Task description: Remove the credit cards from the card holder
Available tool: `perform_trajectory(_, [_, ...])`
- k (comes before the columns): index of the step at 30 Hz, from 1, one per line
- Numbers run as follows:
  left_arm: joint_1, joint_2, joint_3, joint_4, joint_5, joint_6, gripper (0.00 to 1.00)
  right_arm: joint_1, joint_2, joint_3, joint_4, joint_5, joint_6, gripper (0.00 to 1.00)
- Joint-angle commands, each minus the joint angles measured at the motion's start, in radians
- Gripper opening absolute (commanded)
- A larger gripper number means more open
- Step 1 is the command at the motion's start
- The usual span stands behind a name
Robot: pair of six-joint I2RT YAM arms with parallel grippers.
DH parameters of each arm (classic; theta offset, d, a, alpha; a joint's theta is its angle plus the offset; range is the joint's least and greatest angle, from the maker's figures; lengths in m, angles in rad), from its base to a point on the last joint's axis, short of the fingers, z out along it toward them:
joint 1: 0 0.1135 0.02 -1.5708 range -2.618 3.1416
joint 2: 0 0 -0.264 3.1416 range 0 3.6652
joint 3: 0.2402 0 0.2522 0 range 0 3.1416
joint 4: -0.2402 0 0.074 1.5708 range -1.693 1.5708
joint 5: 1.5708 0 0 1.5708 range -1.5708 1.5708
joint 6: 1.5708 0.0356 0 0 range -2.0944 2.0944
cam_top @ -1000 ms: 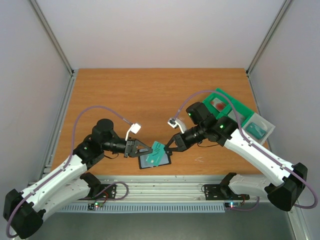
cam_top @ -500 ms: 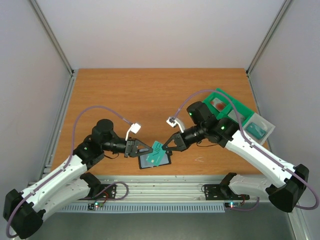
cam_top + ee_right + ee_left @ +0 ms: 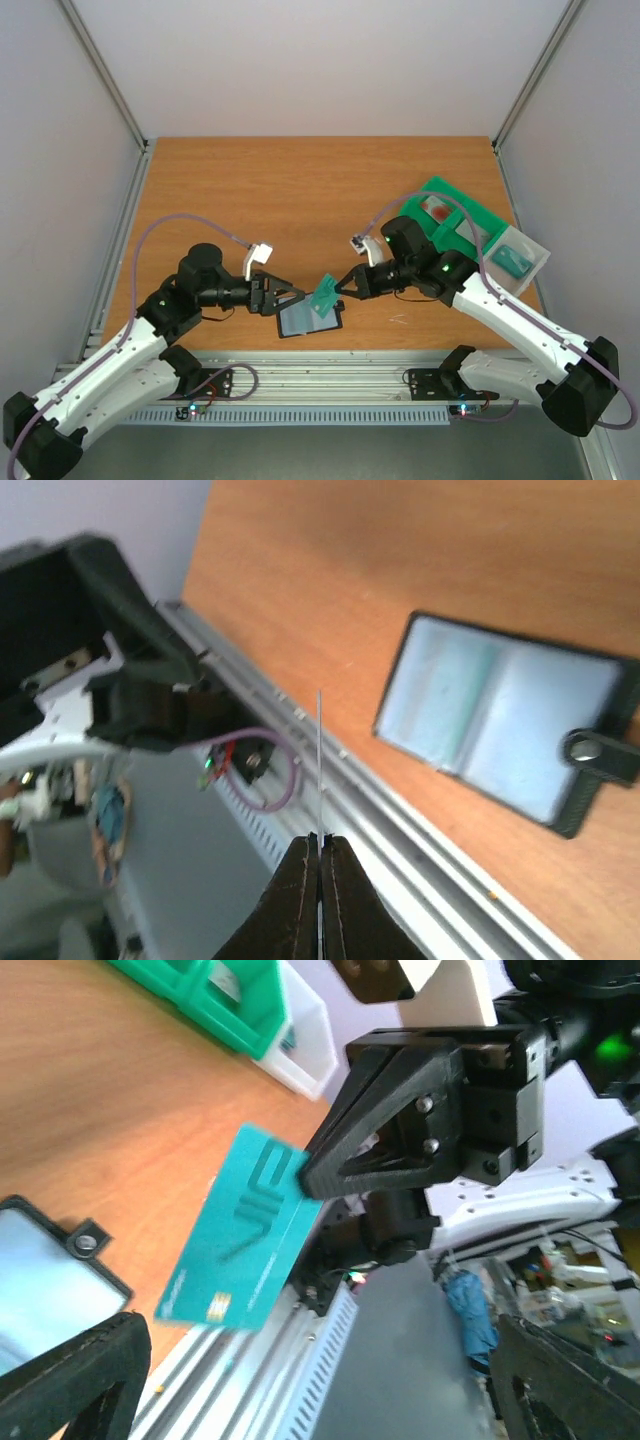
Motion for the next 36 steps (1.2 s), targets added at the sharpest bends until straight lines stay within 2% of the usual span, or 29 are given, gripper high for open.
perform_trajectory(1, [-0.004,-0.033,0.031,-0.079,-0.155,0.049,0.97,-0.052,-0.044,-0.001,0.009,0.236,0.077,0.01])
perform_trajectory(3, [-0.004,-0.032,0.043,-0.116,-0.176,0.063,0.99,-0.097,-0.05,-0.005,0.0,0.29,0.089,0.01])
perform_trajectory(12, [-0.004,-0.039,0.046,-0.184,-0.236,0.094,0.99,-0.288,-0.084,-0.019,-0.042,0.549,0.123,0.01])
perform_trajectory(19, [-0.003,-0.06,0.052,-0.204,-0.27,0.12,0.99,-0.326,-0.136,-0.009,-0.141,0.887,0.066,0.01])
perform_trajectory(21, [-0.003,-0.057,0.048,-0.198,-0.27,0.12,0.99,-0.354,-0.152,-0.008,-0.145,0.931,0.041,0.01])
perform_trajectory(29, [-0.004,-0.041,0.045,-0.188,-0.292,0.118,0.99,-0.518,-0.162,-0.043,-0.119,1.006,-0.015,0.01])
perform_trajectory(36, [-0.004,-0.038,0.039,-0.184,-0.267,0.11,0.99,-0.82,-0.165,-0.041,-0.102,0.886,-0.048,0.01])
